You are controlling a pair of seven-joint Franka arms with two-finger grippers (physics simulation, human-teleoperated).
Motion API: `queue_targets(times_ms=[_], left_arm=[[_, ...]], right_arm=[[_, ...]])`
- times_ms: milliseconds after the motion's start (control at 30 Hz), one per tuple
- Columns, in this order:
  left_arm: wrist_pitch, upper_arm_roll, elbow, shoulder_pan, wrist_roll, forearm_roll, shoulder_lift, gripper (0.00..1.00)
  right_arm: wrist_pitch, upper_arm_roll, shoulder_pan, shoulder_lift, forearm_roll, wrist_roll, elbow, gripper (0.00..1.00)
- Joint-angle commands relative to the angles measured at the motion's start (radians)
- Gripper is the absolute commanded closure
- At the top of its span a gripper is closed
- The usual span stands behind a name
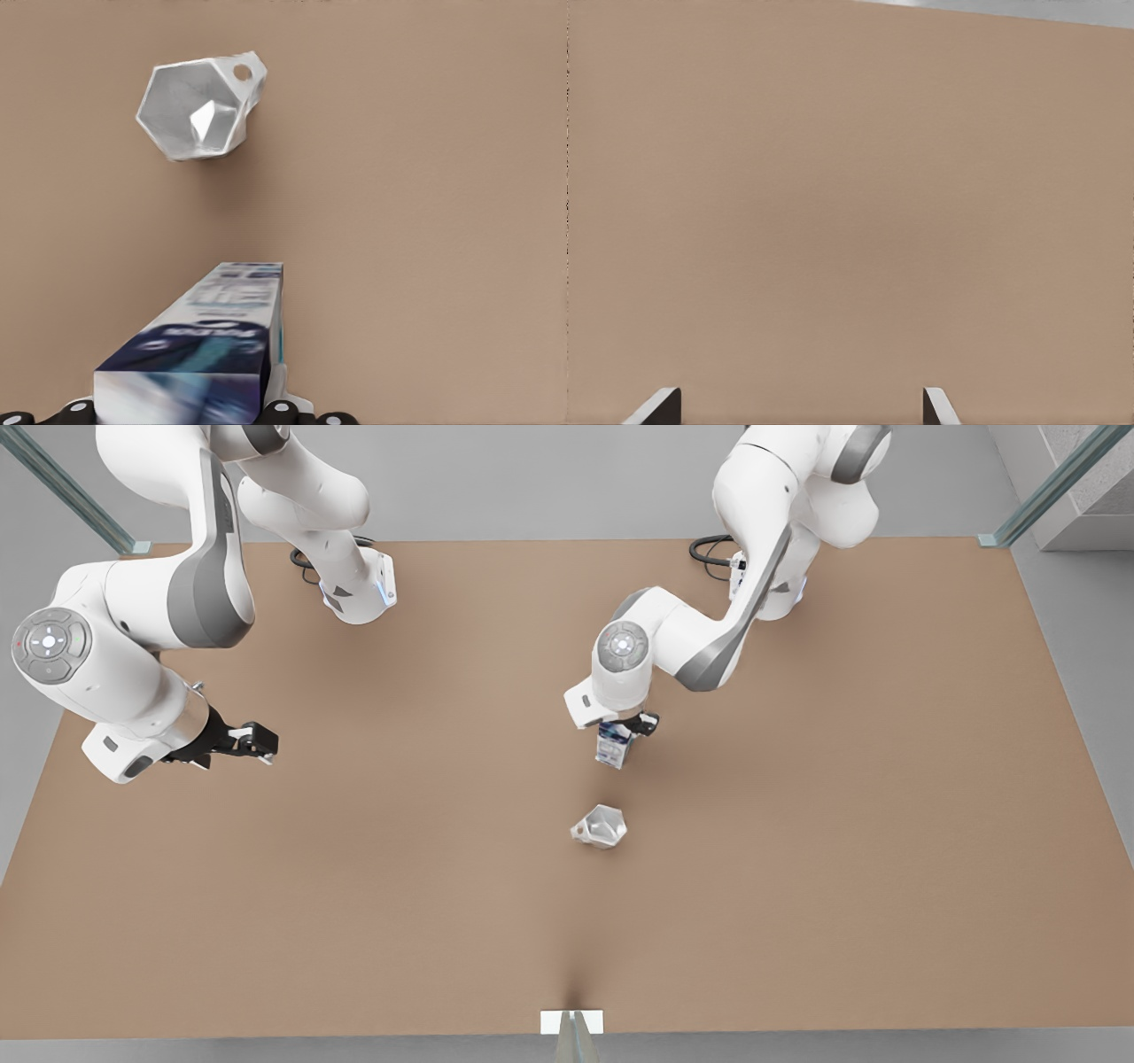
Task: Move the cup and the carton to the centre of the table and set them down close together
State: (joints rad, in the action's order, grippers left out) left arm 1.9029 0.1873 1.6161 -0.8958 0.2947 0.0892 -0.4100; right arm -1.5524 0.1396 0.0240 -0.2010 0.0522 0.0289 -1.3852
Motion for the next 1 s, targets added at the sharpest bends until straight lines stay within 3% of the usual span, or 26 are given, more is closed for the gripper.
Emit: queue_targets(times_ms=[0,267,300,333,600,733,800,867,900,933,967], left_arm=[[0.001,-0.008,-0.019,0.001,0.004,0.079,-0.016,0.39],[0.051,-0.049,-0.122,0.011,0.081,0.118,-0.154,0.37],[0.056,-0.049,-0.122,0.011,0.084,0.119,-0.156,0.03],[0.056,-0.049,-0.122,0.011,0.084,0.119,-0.156,0.0],[0.033,-0.046,-0.162,0.009,0.081,0.116,-0.155,0.0],[-0.301,0.003,-0.363,0.015,0.069,0.095,-0.148,0.0],[-0.395,0.034,-0.4,0.148,-0.139,0.099,-0.136,0.0],[-0.403,0.253,-0.398,0.222,-0.373,0.095,-0.119,0.0],[-0.413,0.178,-0.39,0.343,-0.367,0.07,-0.063,0.0],[-0.432,-0.035,-0.384,0.532,-0.351,-0.063,-0.009,0.0],[-0.435,-0.17,-0.38,0.66,-0.348,-0.118,0.025,0.0]], right_arm=[[0.0,0.0,-0.001,0.0,0.0,0.0,0.0,0.0],[0.0,0.0,0.001,0.0,0.0,0.002,-0.002,0.0],[0.0,0.0,0.001,0.0,0.0,-0.001,0.0,0.0],[0.002,0.0,0.001,0.0,0.0,-0.001,0.0,0.0],[0.002,0.0,0.001,0.0,0.0,0.002,-0.002,0.0],[0.002,0.0,-0.001,-0.001,0.0,0.003,-0.002,0.0],[0.0,0.0,-0.001,-0.001,0.002,0.002,0.0,0.0],[0.002,0.0,0.001,0.0,0.005,-0.004,0.0,0.0],[0.002,0.0,0.004,0.002,0.009,-0.009,0.002,0.0],[0.012,-0.003,0.013,0.003,0.009,-0.012,0.051,0.0],[0.026,-0.003,0.022,0.003,0.008,-0.012,0.055,0.0]])
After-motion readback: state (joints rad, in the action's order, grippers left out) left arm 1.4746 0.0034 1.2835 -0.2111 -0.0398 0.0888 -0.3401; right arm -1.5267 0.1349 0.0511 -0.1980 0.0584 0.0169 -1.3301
